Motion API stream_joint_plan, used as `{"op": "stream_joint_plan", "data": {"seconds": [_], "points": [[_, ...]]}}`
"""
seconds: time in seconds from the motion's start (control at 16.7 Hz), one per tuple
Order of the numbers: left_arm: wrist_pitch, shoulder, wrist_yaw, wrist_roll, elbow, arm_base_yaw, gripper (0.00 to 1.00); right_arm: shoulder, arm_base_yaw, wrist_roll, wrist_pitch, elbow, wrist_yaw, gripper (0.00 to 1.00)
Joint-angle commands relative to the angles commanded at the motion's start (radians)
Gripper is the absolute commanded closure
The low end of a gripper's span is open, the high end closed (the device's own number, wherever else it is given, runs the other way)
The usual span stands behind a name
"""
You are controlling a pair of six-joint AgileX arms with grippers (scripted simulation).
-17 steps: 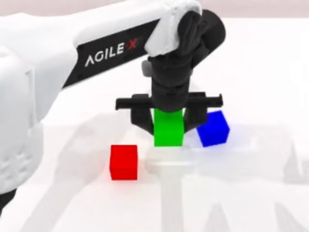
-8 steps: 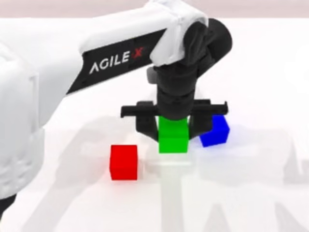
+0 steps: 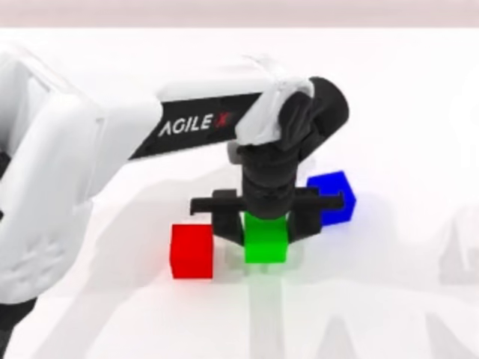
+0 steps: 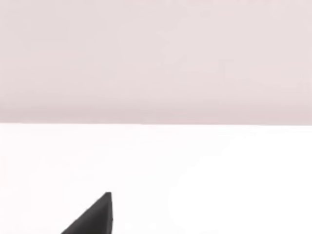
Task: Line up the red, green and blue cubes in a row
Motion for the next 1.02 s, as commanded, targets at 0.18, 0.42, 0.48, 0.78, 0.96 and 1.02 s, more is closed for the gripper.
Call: {"op": "stream_joint_plan", "data": {"seconds": [0.18, 0.42, 0.48, 0.78, 0.96, 1.02], "points": [[0.000, 0.000, 0.000, 0.000, 0.000, 0.000, 1.00, 0.000, 0.000, 0.000, 0.000, 0.000, 0.000, 0.00], [0.000, 0.000, 0.000, 0.000, 0.000, 0.000, 0.70, 0.000, 0.000, 0.000, 0.000, 0.000, 0.000, 0.00], [0.000, 0.000, 0.000, 0.000, 0.000, 0.000, 0.62, 0.000, 0.000, 0.000, 0.000, 0.000, 0.000, 0.00], [0.000, 0.000, 0.000, 0.000, 0.000, 0.000, 0.25, 0.000, 0.000, 0.000, 0.000, 0.000, 0.000, 0.00], [0.000, 0.000, 0.000, 0.000, 0.000, 0.000, 0.02, 0.000, 0.000, 0.000, 0.000, 0.000, 0.000, 0.00], [0.000, 0.000, 0.000, 0.000, 0.000, 0.000, 0.00, 0.000, 0.000, 0.000, 0.000, 0.000, 0.000, 0.00]]}}
